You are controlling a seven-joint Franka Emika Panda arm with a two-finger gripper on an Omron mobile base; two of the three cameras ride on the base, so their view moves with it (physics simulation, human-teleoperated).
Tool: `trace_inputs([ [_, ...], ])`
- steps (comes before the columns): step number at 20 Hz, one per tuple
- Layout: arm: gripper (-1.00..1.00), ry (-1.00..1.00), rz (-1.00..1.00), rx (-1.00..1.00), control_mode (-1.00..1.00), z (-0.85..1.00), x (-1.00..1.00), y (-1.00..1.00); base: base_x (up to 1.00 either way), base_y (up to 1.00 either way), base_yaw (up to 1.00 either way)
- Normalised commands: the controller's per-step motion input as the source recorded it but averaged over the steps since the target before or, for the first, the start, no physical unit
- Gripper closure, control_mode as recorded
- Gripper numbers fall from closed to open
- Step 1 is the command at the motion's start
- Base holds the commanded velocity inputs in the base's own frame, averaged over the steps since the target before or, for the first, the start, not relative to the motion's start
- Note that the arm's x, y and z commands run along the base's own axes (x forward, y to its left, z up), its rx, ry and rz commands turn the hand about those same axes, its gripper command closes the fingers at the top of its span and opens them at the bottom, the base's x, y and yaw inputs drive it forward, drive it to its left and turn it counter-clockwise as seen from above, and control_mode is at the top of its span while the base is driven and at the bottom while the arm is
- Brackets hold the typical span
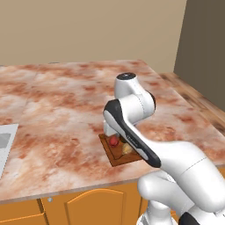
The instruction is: Place the avocado, onion, tomato, and bell pepper on the cutting board.
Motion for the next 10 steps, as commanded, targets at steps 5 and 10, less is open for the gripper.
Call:
trace_inputs([
  [5,1.00,0.00,0.06,0.02,-1.00,0.00,0.42,0.00,0.00,0.00,0.00],
  [10,1.00,0.00,0.01,0.00,-1.00,-0.13,0.24,0.00,0.00,0.00,0.00],
])
